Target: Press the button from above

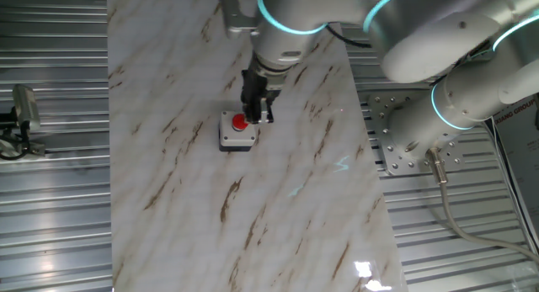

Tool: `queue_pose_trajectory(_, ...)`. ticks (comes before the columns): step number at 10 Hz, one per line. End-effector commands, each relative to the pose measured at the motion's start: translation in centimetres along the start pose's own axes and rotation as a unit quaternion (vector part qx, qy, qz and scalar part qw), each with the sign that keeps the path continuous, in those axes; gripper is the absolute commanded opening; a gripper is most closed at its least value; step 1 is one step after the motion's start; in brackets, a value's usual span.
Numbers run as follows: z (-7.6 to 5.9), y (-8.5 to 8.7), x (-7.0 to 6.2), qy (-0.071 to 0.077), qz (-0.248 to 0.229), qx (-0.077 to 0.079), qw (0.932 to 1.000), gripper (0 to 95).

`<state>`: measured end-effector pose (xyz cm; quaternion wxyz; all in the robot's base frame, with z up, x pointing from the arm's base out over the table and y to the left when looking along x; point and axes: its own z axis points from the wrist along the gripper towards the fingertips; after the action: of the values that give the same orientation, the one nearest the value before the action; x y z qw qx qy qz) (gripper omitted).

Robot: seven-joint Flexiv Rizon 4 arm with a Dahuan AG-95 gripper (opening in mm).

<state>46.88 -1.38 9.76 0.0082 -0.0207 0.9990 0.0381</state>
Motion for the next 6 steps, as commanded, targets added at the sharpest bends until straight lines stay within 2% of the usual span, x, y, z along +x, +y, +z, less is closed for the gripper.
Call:
queue_pose_trajectory(1,0.0,-0.1,0.3,0.028,0.002,0.003,0.9996,0.0)
queue_pose_trajectory(2,-1.1,-0.1,0.3,0.032,-0.001,0.001,0.9995,0.0)
queue_pose_trajectory(3,-1.7,-0.1,0.2,0.031,0.005,-0.010,0.9995,0.0)
queue_pose_trajectory(4,-1.8,-0.1,0.2,0.033,0.000,-0.005,0.9994,0.0)
queue_pose_trajectory(6,-1.7,-0.1,0.2,0.032,0.004,-0.006,0.9995,0.0)
